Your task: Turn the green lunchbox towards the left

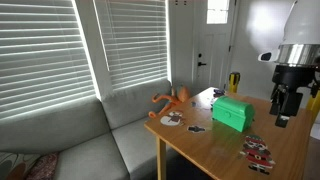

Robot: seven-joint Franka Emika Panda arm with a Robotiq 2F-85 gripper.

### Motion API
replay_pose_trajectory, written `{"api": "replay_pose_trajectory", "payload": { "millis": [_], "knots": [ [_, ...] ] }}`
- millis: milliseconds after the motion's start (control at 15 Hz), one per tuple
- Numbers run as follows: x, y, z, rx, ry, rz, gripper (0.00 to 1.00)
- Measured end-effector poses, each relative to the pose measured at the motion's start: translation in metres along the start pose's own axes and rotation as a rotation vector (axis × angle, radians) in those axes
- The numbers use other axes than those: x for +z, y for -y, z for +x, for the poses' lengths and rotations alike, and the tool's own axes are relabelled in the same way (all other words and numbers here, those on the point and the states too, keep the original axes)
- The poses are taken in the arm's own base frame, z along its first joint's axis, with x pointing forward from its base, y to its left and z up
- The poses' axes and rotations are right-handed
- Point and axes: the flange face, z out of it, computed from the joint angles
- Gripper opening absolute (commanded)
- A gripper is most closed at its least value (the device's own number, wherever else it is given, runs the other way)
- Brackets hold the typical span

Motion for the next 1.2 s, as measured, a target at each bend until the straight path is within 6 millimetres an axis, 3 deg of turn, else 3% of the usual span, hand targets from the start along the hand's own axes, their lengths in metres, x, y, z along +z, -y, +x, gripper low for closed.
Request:
{"api": "replay_pose_trajectory", "payload": {
  "millis": [533, 1200],
  "knots": [
    [0.000, -0.005, -0.001, 0.012, 0.002, -0.007, 1.00],
    [-0.013, -0.059, 0.004, 0.042, -0.002, -0.051, 1.00]
  ]
}}
